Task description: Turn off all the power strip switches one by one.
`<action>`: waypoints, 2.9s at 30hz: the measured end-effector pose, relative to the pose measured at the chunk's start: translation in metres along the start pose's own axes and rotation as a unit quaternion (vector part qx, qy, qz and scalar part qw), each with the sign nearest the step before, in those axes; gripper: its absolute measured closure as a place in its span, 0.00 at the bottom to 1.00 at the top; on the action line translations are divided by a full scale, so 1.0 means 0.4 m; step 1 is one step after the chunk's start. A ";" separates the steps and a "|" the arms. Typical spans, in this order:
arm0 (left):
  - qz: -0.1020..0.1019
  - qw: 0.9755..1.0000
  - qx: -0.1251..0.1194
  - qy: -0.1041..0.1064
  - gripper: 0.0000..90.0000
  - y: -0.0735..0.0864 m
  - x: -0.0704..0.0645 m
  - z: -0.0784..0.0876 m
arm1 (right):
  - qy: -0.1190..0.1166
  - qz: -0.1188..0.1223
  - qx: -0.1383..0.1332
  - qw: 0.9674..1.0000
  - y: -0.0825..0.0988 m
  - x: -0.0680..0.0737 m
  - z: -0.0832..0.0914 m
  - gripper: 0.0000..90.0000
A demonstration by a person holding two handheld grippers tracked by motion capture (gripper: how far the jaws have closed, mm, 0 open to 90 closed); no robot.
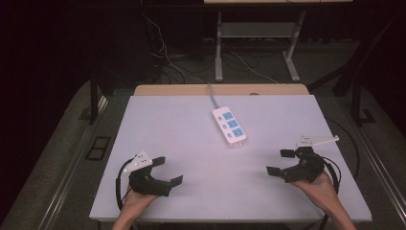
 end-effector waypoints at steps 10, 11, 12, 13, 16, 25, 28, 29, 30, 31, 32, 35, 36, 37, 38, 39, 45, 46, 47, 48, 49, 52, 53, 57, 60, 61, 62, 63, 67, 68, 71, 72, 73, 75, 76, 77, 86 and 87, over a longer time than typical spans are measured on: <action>0.000 1.000 0.001 0.000 0.00 0.001 -0.001 0.000 | -0.005 0.010 0.006 1.000 -0.047 -0.011 -0.009 0.01; 0.001 1.000 0.000 0.000 0.00 0.001 -0.001 -0.001 | -0.005 0.010 0.007 1.000 -0.050 -0.013 -0.010 0.01; 0.001 1.000 0.000 0.000 0.00 0.001 -0.001 -0.001 | -0.005 0.011 0.008 1.000 -0.053 -0.015 -0.012 0.01; 0.001 1.000 0.000 -0.001 0.00 0.000 0.001 0.000 | -0.005 0.012 0.009 1.000 -0.055 -0.017 -0.014 0.01; 0.002 1.000 -0.001 -0.001 0.00 0.000 0.001 0.000 | -0.007 0.012 0.013 1.000 -0.061 -0.025 -0.020 0.01; 0.002 1.000 -0.001 -0.001 0.00 0.001 0.001 0.000 | -0.008 0.005 0.022 1.000 -0.074 -0.054 -0.036 0.01; 0.002 1.000 0.000 0.000 0.00 0.001 0.001 -0.001 | -0.009 0.004 0.026 1.000 -0.075 -0.064 -0.044 0.01; 0.002 1.000 0.000 0.000 0.00 0.001 0.001 -0.001 | -0.009 0.004 0.026 1.000 -0.075 -0.064 -0.044 0.01; 0.001 1.000 0.001 -0.001 0.00 0.001 0.001 -0.001 | -0.009 0.004 0.026 1.000 -0.075 -0.067 -0.047 0.01; 0.001 1.000 0.001 -0.001 0.00 0.001 0.001 -0.001 | -0.009 0.002 0.029 1.000 -0.077 -0.074 -0.054 0.01; 0.002 1.000 0.001 0.000 0.00 0.002 0.001 -0.001 | -0.009 0.003 0.031 0.999 -0.078 -0.077 -0.057 0.01; 0.001 1.000 0.001 -0.001 0.00 0.002 0.002 -0.001 | -0.008 0.003 0.037 0.999 -0.085 -0.087 -0.066 0.01; 0.001 1.000 0.001 -0.001 0.00 0.002 0.002 -0.001 | -0.008 0.002 0.037 0.999 -0.089 -0.089 -0.068 0.01; 0.001 1.000 0.001 -0.001 0.00 0.002 0.002 -0.001 | -0.009 0.003 0.038 0.999 -0.093 -0.091 -0.071 0.01; 0.001 1.000 0.001 -0.001 0.00 0.002 0.002 -0.001 | -0.009 0.006 0.039 0.999 -0.097 -0.094 -0.074 0.01; 0.001 1.000 0.001 -0.001 0.00 0.002 0.002 -0.001 | -0.009 0.006 0.042 0.999 -0.101 -0.095 -0.077 0.01; 0.002 1.000 0.002 0.000 0.00 0.002 0.002 -0.002 | -0.010 0.013 0.050 0.999 -0.130 -0.102 -0.096 0.01; 0.001 1.000 0.003 0.000 0.00 0.002 0.002 -0.002 | -0.010 0.015 0.051 0.999 -0.134 -0.104 -0.099 0.01; 0.001 1.000 0.003 0.000 0.00 0.002 0.002 -0.002 | -0.010 0.017 0.053 0.998 -0.138 -0.106 -0.102 0.01; 0.001 1.000 0.004 0.000 0.00 0.003 0.002 -0.002 | -0.010 0.017 0.054 0.998 -0.141 -0.108 -0.106 0.01; 0.001 1.000 0.004 0.000 0.00 0.003 0.002 -0.002 | -0.010 0.018 0.056 0.998 -0.145 -0.111 -0.110 0.01; 0.001 1.000 0.002 0.001 0.00 0.002 0.001 -0.001 | -0.009 0.018 0.062 0.998 -0.155 -0.115 -0.122 0.01; 0.001 1.000 0.002 0.001 0.00 0.002 0.001 -0.001 | -0.009 0.020 0.065 0.998 -0.158 -0.116 -0.125 0.01; 0.004 1.000 -0.001 0.001 0.00 0.000 0.006 0.001 | -0.011 0.025 0.065 0.997 -0.175 -0.120 -0.138 0.01; 0.005 1.000 -0.003 0.001 0.00 -0.001 0.007 0.004 | -0.009 0.026 0.070 0.997 -0.187 -0.122 -0.148 0.01; 0.006 1.000 -0.004 0.001 0.00 -0.002 0.007 0.004 | -0.009 0.027 0.071 0.997 -0.191 -0.124 -0.151 0.01; 0.008 1.000 -0.006 0.001 0.00 -0.003 0.008 0.006 | -0.008 0.026 0.071 0.997 -0.195 -0.124 -0.154 0.01; 0.008 1.000 -0.006 0.001 0.00 -0.003 0.008 0.006 | -0.008 0.027 0.072 0.997 -0.200 -0.124 -0.158 0.01; 0.010 1.000 -0.009 0.001 0.00 -0.005 0.010 0.008 | -0.004 0.028 0.079 0.996 -0.214 -0.129 -0.173 0.01; 0.010 1.000 -0.009 0.001 0.00 -0.005 0.010 0.008 | -0.003 0.028 0.079 0.996 -0.218 -0.131 -0.176 0.01; 0.011 1.000 -0.011 0.001 0.00 -0.005 0.012 0.009 | -0.001 0.027 0.081 0.996 -0.227 -0.137 -0.187 0.01; 0.011 1.000 -0.011 0.001 0.00 -0.005 0.012 0.010 | 0.001 0.028 0.083 0.996 -0.230 -0.139 -0.191 0.01; 0.012 1.000 -0.012 0.001 0.00 -0.006 0.013 0.010 | 0.001 0.028 0.084 0.996 -0.232 -0.140 -0.195 0.01; 0.012 1.000 -0.011 0.000 0.00 -0.006 0.014 0.011 | 0.003 0.026 0.083 0.996 -0.238 -0.143 -0.202 0.01; 0.012 1.000 -0.011 -0.001 0.00 -0.006 0.015 0.011 | 0.003 0.026 0.083 0.996 -0.238 -0.143 -0.202 0.01; 0.013 1.000 -0.012 -0.001 0.00 -0.006 0.015 0.011 | 0.003 0.026 0.084 0.996 -0.240 -0.145 -0.205 0.01; 0.013 1.000 -0.011 -0.001 0.00 -0.005 0.015 0.010 | 0.012 0.020 0.095 0.995 -0.258 -0.157 -0.232 0.01; 0.013 1.000 -0.011 -0.001 0.00 -0.005 0.015 0.010 | 0.015 0.022 0.097 0.995 -0.259 -0.159 -0.235 0.05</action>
Point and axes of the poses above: each handheld gripper's, and its own axes: z roughly backward along the jaws, y roughly out of its underside, x roughly to its left, the point moved 7 cm from there along -z, roughly forward along the jaws, and after that the axes turned 11 degrees about z, right-handed, at the moved point
